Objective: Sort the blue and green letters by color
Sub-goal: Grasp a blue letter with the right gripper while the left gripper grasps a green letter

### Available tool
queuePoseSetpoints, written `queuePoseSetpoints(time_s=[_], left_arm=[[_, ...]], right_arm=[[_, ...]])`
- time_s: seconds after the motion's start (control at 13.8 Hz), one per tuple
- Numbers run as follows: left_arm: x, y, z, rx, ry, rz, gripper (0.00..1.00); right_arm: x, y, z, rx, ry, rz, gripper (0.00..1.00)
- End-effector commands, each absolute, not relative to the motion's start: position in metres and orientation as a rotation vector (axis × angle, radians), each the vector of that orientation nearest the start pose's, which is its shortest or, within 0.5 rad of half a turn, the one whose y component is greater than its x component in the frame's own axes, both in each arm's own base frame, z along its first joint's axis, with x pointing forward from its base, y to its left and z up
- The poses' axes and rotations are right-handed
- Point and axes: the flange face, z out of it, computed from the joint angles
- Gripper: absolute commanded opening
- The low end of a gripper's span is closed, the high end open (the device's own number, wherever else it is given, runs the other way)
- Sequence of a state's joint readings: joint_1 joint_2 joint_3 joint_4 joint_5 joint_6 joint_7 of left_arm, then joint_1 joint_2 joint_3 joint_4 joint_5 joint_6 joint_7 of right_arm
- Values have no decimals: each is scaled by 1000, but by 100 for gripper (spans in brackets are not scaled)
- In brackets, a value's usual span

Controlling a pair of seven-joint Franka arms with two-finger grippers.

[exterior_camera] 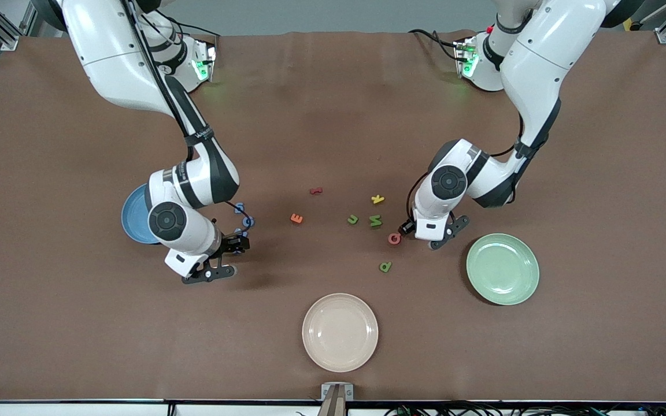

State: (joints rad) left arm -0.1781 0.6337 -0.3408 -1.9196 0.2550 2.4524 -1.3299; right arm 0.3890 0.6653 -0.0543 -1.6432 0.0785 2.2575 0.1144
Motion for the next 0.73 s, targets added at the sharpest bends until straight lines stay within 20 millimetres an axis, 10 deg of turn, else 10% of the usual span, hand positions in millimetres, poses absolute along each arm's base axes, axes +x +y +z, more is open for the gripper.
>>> queuePoseSetpoints(time_s=[0.0, 0.29, 0.65], left_arm=[[541, -300, 168, -2947, -1040, 87, 69], [545, -296, 174, -2934, -1072, 79, 1], [591, -249, 257, -2901, -1080, -31, 0]], right_arm=[[637, 235, 206, -3106, -259, 79, 98], [634, 239, 178, -3112, -267, 84, 84], [631, 239, 177, -3114, -272, 113, 50]])
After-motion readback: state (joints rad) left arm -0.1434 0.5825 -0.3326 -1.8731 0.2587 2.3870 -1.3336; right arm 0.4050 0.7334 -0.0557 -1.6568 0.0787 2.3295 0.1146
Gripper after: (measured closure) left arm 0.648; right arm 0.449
